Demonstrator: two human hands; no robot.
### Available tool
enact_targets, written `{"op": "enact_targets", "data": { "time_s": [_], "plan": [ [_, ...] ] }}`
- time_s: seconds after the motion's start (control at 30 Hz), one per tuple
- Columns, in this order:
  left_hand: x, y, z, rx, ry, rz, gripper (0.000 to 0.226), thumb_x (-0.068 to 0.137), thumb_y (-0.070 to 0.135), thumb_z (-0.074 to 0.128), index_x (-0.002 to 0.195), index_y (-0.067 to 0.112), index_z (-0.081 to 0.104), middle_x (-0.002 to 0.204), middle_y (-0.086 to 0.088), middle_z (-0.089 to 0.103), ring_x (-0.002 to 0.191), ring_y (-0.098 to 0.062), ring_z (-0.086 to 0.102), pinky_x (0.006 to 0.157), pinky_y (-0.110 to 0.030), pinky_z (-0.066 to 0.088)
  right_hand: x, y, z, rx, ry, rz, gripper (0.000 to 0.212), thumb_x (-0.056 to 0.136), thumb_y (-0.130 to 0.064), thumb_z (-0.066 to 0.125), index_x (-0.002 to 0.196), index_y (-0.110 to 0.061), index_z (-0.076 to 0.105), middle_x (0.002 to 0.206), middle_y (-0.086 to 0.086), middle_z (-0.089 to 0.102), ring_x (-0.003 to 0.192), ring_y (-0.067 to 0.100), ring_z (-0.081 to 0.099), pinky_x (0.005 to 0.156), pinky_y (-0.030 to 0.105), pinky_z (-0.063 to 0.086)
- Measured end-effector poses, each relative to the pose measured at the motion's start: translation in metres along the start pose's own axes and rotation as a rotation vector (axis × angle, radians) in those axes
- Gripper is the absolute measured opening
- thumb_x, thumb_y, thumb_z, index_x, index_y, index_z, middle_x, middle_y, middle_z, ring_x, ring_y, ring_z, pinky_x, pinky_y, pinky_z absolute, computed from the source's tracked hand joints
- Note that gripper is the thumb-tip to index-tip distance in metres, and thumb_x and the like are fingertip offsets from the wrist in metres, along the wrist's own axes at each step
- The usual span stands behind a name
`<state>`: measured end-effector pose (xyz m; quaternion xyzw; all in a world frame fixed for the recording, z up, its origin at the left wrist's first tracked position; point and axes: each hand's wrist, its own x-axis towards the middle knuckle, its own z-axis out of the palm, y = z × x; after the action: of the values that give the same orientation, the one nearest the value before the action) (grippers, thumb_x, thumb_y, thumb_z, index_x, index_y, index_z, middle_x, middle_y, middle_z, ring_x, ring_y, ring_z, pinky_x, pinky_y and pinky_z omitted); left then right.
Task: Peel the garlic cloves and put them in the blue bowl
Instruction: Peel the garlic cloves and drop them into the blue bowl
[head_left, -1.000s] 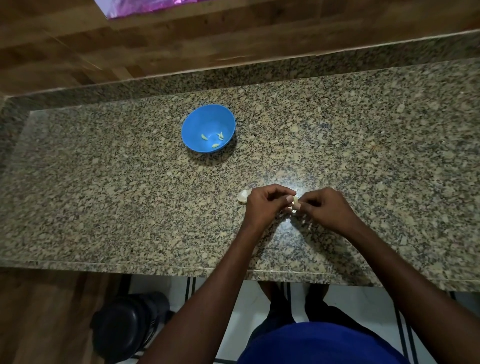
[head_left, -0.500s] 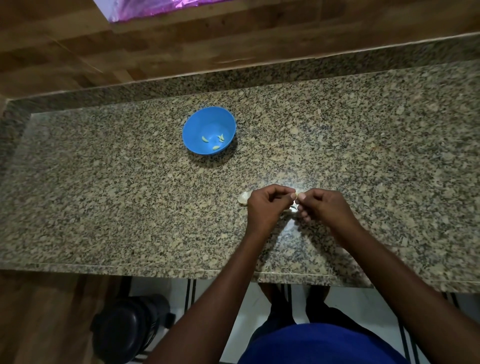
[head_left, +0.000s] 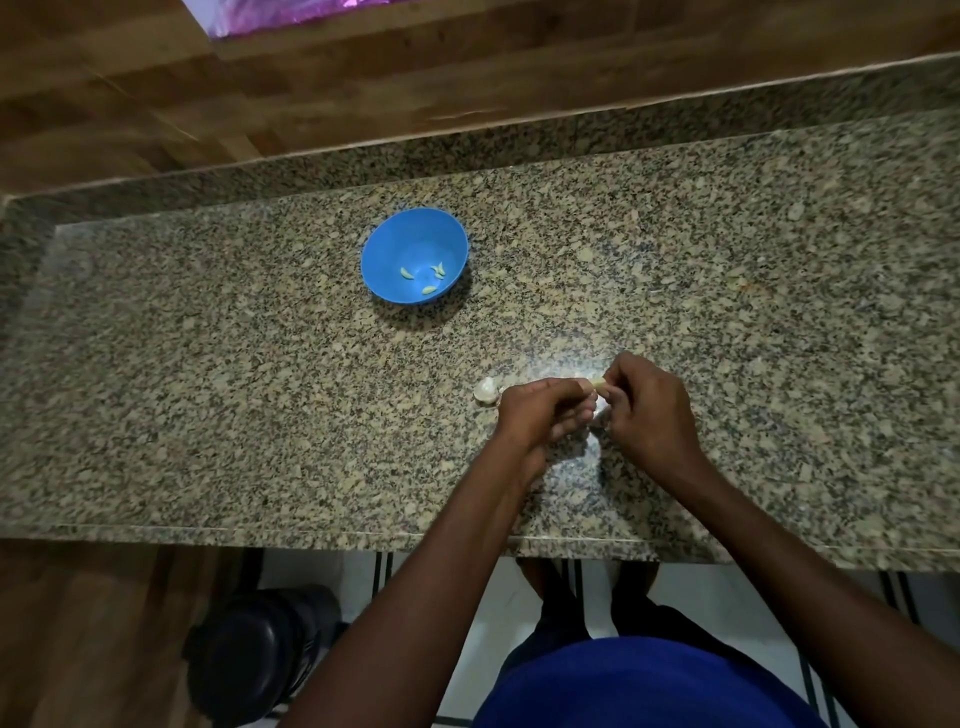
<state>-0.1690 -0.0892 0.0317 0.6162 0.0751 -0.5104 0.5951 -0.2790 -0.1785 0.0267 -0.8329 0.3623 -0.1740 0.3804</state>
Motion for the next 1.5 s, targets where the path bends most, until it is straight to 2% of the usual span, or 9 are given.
{"op": "enact_targets", "data": {
  "time_s": [0.13, 0.23, 0.33, 0.47, 0.67, 0.87, 1.07, 1.27, 1.5],
  "plan": [
    [0.005, 0.009, -0.008, -0.002, -0.086, -0.081, 0.006, 0.090, -0.001, 0.067, 0.093, -0.005, 0.070, 0.078, -0.014, 0.073, 0.065, -0.014, 0.070, 0.063, -0.022, 0.059, 0.008, 0.005, -0.007, 0.053, -0.101, 0.000, 0.018, 0.087, -0.006, 0.068, 0.075, -0.014, 0.057, 0.063, -0.004, 0.057, 0.057, 0.015, 0.053, 0.053, 0.027, 0.039],
    [0.006, 0.011, -0.016, 0.199, -0.160, 0.055, 0.009, 0.090, 0.003, 0.071, 0.095, -0.005, 0.069, 0.085, -0.015, 0.073, 0.069, -0.015, 0.069, 0.066, -0.024, 0.059, 0.014, 0.009, -0.014, 0.189, -0.191, 0.082, 0.017, 0.088, -0.011, 0.073, 0.074, -0.014, 0.063, 0.060, -0.003, 0.061, 0.051, 0.005, 0.055, 0.051, 0.020, 0.042],
    [0.008, 0.010, -0.019, 0.402, -0.175, 0.248, 0.022, 0.088, 0.011, 0.077, 0.100, -0.007, 0.071, 0.085, -0.013, 0.071, 0.071, -0.020, 0.068, 0.077, -0.044, 0.062, 0.018, 0.012, -0.018, 0.270, -0.244, 0.109, 0.018, 0.086, -0.015, 0.077, 0.073, -0.013, 0.065, 0.057, -0.004, 0.059, 0.047, -0.001, 0.050, 0.049, 0.012, 0.038],
    [0.008, 0.012, -0.016, 0.426, -0.248, 0.381, 0.025, 0.086, 0.005, 0.078, 0.111, 0.001, 0.074, 0.086, -0.016, 0.070, 0.079, -0.035, 0.070, 0.081, -0.061, 0.059, 0.023, 0.012, -0.022, 0.340, -0.299, 0.152, 0.018, 0.082, -0.019, 0.082, 0.070, -0.018, 0.068, 0.060, -0.001, 0.063, 0.054, 0.009, 0.056, 0.052, 0.022, 0.044],
    [0.010, 0.011, -0.012, 0.505, -0.183, 0.424, 0.017, 0.089, 0.001, 0.072, 0.105, 0.005, 0.077, 0.082, -0.017, 0.075, 0.072, -0.024, 0.072, 0.066, -0.031, 0.060, 0.023, 0.011, -0.016, 0.488, -0.291, 0.444, 0.008, 0.084, -0.001, 0.069, 0.077, 0.003, 0.071, 0.063, 0.015, 0.065, 0.052, 0.017, 0.057, 0.052, 0.026, 0.045],
    [0.015, 0.000, -0.013, 0.419, -0.099, 0.364, 0.012, 0.091, 0.001, 0.068, 0.102, 0.002, 0.073, 0.085, -0.022, 0.075, 0.081, -0.044, 0.073, 0.073, -0.049, 0.063, 0.023, 0.019, -0.006, 0.363, -0.190, 0.470, 0.012, 0.087, -0.006, 0.070, 0.075, -0.003, 0.070, 0.068, 0.017, 0.071, 0.053, 0.019, 0.062, 0.056, 0.029, 0.049],
    [0.021, -0.004, -0.015, 0.394, -0.093, 0.339, 0.010, 0.092, 0.003, 0.067, 0.100, 0.006, 0.073, 0.087, -0.025, 0.073, 0.076, -0.036, 0.069, 0.074, -0.057, 0.059, 0.025, 0.026, -0.004, 0.234, -0.162, 0.400, 0.014, 0.085, -0.016, 0.073, 0.071, -0.017, 0.070, 0.063, 0.003, 0.071, 0.061, 0.023, 0.070, 0.061, 0.035, 0.056],
    [0.024, -0.004, -0.011, 0.376, -0.098, 0.348, 0.015, 0.090, -0.002, 0.068, 0.104, -0.003, 0.074, 0.087, -0.019, 0.073, 0.067, -0.016, 0.065, 0.063, -0.025, 0.056, 0.022, 0.016, -0.008, 0.528, -0.257, 0.441, 0.006, 0.091, -0.004, 0.070, 0.088, 0.001, 0.069, 0.074, 0.024, 0.073, 0.063, 0.034, 0.071, 0.062, 0.037, 0.060],
    [0.030, -0.008, -0.011, 0.317, -0.053, 0.351, 0.016, 0.091, 0.000, 0.070, 0.107, 0.000, 0.072, 0.089, -0.024, 0.074, 0.074, -0.021, 0.072, 0.066, -0.028, 0.060, 0.026, 0.023, -0.002, 0.617, -0.282, 0.538, 0.010, 0.090, -0.002, 0.071, 0.086, 0.006, 0.066, 0.071, 0.020, 0.072, 0.061, 0.028, 0.068, 0.057, 0.031, 0.058]
  ]
}}
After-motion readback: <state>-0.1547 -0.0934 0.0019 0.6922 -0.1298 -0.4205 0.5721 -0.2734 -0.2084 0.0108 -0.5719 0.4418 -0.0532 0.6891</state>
